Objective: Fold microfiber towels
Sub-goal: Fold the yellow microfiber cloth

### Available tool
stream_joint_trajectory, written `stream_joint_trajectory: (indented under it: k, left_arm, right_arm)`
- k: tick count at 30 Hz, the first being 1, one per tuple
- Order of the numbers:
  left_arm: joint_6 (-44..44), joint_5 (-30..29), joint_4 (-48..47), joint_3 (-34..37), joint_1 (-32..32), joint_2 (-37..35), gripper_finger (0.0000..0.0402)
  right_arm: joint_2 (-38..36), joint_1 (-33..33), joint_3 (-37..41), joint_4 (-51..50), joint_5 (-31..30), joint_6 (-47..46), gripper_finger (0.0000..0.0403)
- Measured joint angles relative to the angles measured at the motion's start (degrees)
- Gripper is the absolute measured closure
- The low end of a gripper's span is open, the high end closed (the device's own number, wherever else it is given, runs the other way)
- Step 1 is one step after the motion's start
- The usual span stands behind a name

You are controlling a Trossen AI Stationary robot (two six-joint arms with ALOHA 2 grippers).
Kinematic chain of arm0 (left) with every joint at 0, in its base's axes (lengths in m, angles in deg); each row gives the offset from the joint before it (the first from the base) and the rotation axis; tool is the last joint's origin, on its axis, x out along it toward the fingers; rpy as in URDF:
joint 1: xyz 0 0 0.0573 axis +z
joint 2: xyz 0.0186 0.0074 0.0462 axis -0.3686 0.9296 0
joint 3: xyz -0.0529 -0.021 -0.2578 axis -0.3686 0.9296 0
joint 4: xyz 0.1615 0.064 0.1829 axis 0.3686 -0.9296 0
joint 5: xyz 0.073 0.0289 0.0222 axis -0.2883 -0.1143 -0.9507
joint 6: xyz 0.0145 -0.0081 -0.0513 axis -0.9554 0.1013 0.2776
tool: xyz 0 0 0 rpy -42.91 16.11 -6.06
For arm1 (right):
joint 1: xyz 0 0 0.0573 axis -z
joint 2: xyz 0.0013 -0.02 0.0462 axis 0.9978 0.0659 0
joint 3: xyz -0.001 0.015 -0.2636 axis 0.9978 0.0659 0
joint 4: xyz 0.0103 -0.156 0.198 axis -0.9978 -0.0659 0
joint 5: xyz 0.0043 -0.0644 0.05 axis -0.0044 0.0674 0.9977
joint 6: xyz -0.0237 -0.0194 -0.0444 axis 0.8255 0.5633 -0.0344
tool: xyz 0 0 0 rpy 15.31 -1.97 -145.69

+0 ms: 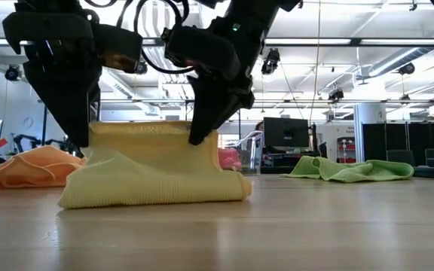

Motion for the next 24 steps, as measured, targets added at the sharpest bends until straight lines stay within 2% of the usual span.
stream_joint_trajectory:
  k: [7,16,19,24]
  left_arm:
    - [0.28,1.54,-6.12,-0.76,0.55,-0.62,0.0252]
    - [0.31,0.49,-8.17,-0.85,0.65,-7.48,0.0244]
    - [0.42,-0.54,-5.75,-0.68,0.31,-9.25,0.0244]
    - [-0.02,-1.12,-0.01,0.67,0.12,-9.57,0.0244]
  right_arm:
    - [0.00,1.72,0.00,0.68,-0.57,-2.26,0.0349]
    - [-0.22,2.54,-0.02,0.04,0.24,-4.02,0.0268]
    - [-1.53,2.56,-0.02,-3.85,2.67,-4.03,0.0256]
    - [-5.14,1.72,-0.09,-16.51,3.95,-3.98,0.0250]
